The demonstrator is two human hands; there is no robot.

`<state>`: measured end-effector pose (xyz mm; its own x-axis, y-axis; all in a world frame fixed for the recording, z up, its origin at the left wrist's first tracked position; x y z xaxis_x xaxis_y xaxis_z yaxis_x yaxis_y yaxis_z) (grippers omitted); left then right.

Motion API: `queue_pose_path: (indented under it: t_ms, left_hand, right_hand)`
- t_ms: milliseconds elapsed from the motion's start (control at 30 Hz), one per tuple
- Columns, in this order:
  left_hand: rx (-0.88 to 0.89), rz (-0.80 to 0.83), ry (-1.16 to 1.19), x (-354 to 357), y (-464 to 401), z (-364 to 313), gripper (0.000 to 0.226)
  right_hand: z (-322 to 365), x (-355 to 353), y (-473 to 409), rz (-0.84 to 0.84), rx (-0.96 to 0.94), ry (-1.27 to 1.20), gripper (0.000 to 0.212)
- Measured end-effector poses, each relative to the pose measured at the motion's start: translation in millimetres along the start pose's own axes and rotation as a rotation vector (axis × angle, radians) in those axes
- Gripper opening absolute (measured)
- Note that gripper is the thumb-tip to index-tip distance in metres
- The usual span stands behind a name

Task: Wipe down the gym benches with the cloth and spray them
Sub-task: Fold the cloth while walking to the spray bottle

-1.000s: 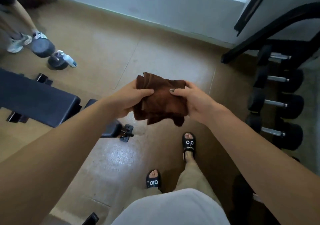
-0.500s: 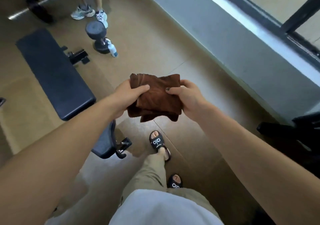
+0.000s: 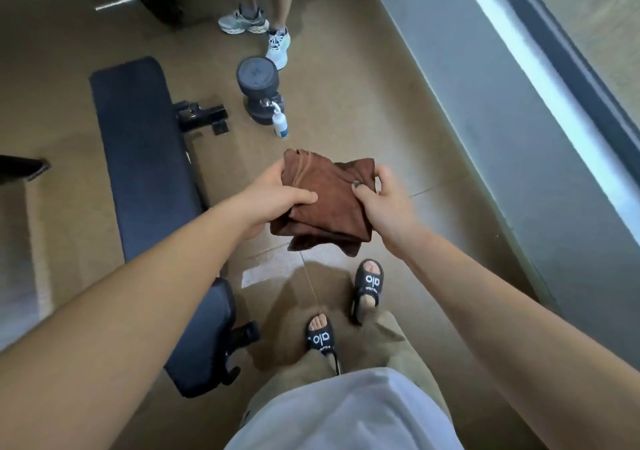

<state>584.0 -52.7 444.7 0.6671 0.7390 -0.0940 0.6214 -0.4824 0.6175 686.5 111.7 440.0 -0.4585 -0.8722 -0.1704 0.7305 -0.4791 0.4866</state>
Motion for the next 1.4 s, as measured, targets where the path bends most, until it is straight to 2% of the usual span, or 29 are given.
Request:
queue_pose_path:
  t_ms: [100, 267, 367, 533, 633, 733, 833, 900, 967, 1067, 1200, 1300, 1400]
  left_hand:
    - [0.003, -0.079, -0.012, -28.4, -58.7, -24.2, 0.050]
    - [-0.025, -0.236, -0.051, -83.9, -161.6, -50.4, 0.055]
    - [-0.088, -0.317, -0.029, -116.8, -219.9, -55.2, 0.055]
    - [-0.187, -0.340, 0.127, -172.8, -328.4, -41.7, 0.061]
    - [-0.201, -0.348, 0.118, -208.8, -405.6, -29.9, 0.062]
    - [-0.202, -0.365, 0.137, -241.4, -494.4, -8.5, 0.068]
    - [-0.192, -0.450, 0.118, -275.9, -583.4, 17.7, 0.078]
    - [-0.174, -0.511, 0.100, -296.6, -640.5, 36.1, 0.069]
    - [-0.145, -0.548, 0.120, -313.3, -696.0, 53.4, 0.060]
    - [-0.096, -0.617, 0.091, -334.6, -767.4, 80.7, 0.064]
    - [-0.061, -0.789, 0.046, -363.4, -827.7, 115.2, 0.079]
    - [-0.051, -0.842, -0.052, -372.3, -851.3, 130.7, 0.084]
    - [0.035, -0.928, -0.155, -376.0, -849.9, 135.0, 0.094]
  right_hand:
    - [25.3, 15.9, -79.3, 0.072, -0.024, 0.076, 0.013]
    - [59.9, 55.4, -215.4, 0.241, -0.013, 0.191, 0.016]
    - [75.4, 84.9, -291.6, 0.307, 0.019, 0.285, 0.027]
    - [85.1, 142.8, -410.1, 0.422, 0.163, 0.268, 0.044]
    - [75.4, 180.1, -497.0, 0.419, 0.166, 0.336, 0.053]
    - [55.8, 220.9, -593.0, 0.400, 0.089, 0.460, 0.056]
    - [30.8, 261.3, -688.0, 0.383, 0.030, 0.501, 0.063]
    - [10.4, 287.3, -750.4, 0.381, 0.001, 0.514, 0.072]
    - [-7.4, 313.6, -807.7, 0.392, -0.048, 0.523, 0.073]
    - [-27.9, 349.4, -880.6, 0.433, -0.164, 0.560, 0.068]
    - [-49.2, 385.0, -957.0, 0.454, -0.369, 0.569, 0.062]
    - [-56.3, 400.1, -981.7, 0.434, -0.572, 0.706, 0.058]
    - [-53.7, 385.4, -970.0, 0.276, -0.749, 0.741, 0.055]
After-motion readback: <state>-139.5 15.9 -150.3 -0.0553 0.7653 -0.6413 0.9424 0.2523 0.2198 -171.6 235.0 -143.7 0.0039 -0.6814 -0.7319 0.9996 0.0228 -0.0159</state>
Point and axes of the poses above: each hand's wrist, its own y-axis away from the middle knuckle, its own x-axis out of the palm, z = x × y, the point moved 8 cm from there along -y, towards the middle knuckle, and after that the axes turned 1 degree about x, right-handed, at the moved point
